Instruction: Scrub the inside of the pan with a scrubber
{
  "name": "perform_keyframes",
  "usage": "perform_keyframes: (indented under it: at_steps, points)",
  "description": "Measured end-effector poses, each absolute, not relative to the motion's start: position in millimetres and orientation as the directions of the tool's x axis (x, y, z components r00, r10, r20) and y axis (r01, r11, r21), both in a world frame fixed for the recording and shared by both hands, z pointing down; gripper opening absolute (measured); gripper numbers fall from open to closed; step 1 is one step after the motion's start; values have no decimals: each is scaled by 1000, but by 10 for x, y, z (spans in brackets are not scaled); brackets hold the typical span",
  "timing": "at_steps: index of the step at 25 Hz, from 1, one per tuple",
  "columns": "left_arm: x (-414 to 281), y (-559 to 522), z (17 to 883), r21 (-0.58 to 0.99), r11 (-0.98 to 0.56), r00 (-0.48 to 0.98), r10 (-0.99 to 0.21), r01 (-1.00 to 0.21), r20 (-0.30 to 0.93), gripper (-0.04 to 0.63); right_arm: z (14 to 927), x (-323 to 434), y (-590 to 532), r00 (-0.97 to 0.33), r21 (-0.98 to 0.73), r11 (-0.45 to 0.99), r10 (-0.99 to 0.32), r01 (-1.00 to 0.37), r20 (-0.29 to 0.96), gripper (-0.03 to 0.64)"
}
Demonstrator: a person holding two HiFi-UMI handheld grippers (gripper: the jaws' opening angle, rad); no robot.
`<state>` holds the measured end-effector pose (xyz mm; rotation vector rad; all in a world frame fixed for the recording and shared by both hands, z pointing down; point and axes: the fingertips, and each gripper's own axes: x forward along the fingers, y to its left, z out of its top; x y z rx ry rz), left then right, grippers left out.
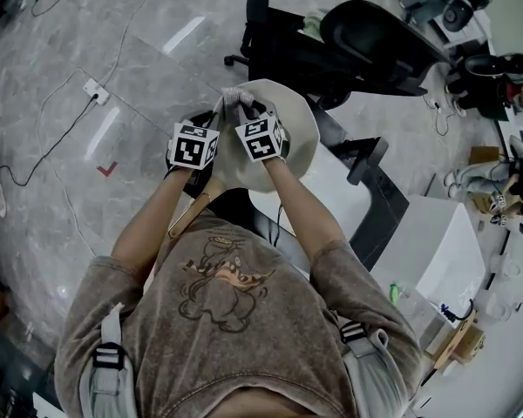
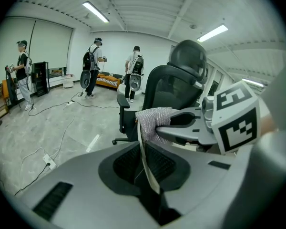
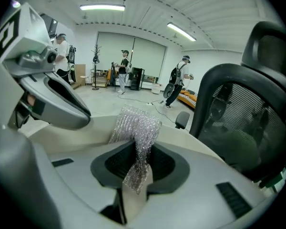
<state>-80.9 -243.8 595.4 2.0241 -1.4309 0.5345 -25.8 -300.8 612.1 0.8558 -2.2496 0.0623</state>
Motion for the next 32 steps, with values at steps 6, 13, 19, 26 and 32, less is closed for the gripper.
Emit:
perform_keyframes:
  at_steps: [6, 13, 19, 26, 32]
  points:
    - [-812, -2438, 5954, 248, -240, 344, -703, -939, 623, 49, 6168, -271, -3155, -472, 260, 760, -593, -596, 652, 81]
    - [-809, -2450, 5943, 257, -247, 356, -702, -934, 617, 49, 6152, -44, -3399, -395, 345, 724, -640, -597, 659, 81]
    - [-798, -2446, 5960, 265, -261, 371, -692, -928, 619, 49, 6148, 266, -3594, -320, 415, 699, -666, -582, 674, 81]
    - [-813, -2446, 5947, 254, -264, 366, -694, -931, 621, 49, 6108, 487, -3605, -245, 495, 677, -693, -545, 678, 81]
    - [-820, -2440, 5950, 253, -255, 359, -695, -933, 623, 49, 6113, 776, -3573, -181, 539, 665, -701, -517, 690, 84]
